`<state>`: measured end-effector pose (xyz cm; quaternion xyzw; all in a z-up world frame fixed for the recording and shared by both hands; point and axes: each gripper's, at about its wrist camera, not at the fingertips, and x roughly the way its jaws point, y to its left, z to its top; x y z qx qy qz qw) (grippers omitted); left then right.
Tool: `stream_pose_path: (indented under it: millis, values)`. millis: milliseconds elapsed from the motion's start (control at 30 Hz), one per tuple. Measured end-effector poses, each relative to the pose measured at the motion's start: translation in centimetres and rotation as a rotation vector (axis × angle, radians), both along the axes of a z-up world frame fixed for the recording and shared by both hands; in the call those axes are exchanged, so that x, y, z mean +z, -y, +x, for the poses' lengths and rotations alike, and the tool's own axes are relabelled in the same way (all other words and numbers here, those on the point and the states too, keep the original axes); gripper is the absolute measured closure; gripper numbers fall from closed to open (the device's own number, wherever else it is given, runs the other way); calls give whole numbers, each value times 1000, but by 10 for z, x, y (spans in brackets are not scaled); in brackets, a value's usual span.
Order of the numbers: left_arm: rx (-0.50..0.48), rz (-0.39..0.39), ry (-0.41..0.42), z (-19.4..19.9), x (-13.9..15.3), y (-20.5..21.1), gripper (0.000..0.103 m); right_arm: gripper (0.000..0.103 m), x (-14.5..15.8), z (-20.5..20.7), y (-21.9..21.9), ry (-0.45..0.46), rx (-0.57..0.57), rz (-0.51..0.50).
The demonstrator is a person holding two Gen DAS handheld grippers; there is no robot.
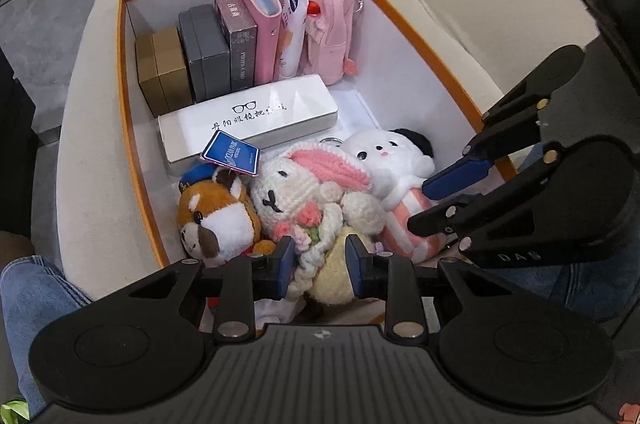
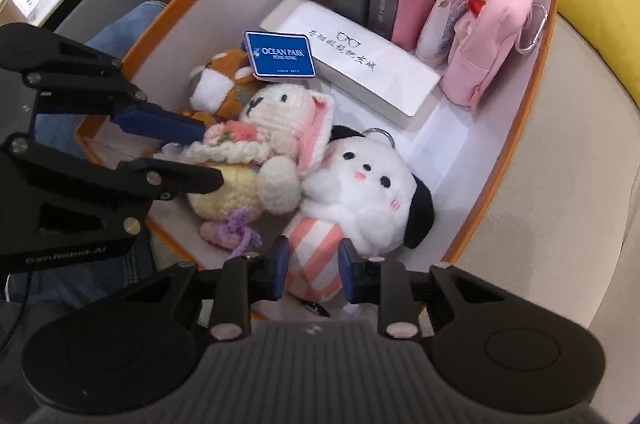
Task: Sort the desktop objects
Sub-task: 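Lower both plush toys into the orange box and open both tools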
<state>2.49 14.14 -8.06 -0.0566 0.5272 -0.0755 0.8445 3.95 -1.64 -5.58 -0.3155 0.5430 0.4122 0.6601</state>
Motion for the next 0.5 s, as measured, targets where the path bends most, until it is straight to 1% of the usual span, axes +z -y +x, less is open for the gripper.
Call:
stream_pose_path:
  millis: [133, 267, 333, 367, 400, 433, 500]
  values:
    - [17, -5, -11, 5, -5, 0, 71, 78, 0, 1, -1, 8, 1, 0]
    - [38, 10, 4, 1, 3, 2, 71, 76, 4, -5, 2, 33, 14, 23]
    - [57, 12, 25, -3, 11, 3, 71, 76, 7, -9, 5, 43, 13, 41]
    - [64, 18, 38, -5, 15, 4, 71, 74, 10, -12, 7, 46, 14, 55]
    - [69, 29, 52, -8, 20, 6, 71, 69, 13, -14, 9, 49, 12, 70]
    - [74, 42, 68, -11, 25, 9, 71, 67, 16, -17, 11, 61, 8, 86]
    - [89, 65, 98, -17, 35, 14, 71, 62, 24, -23, 17, 104, 3, 115]
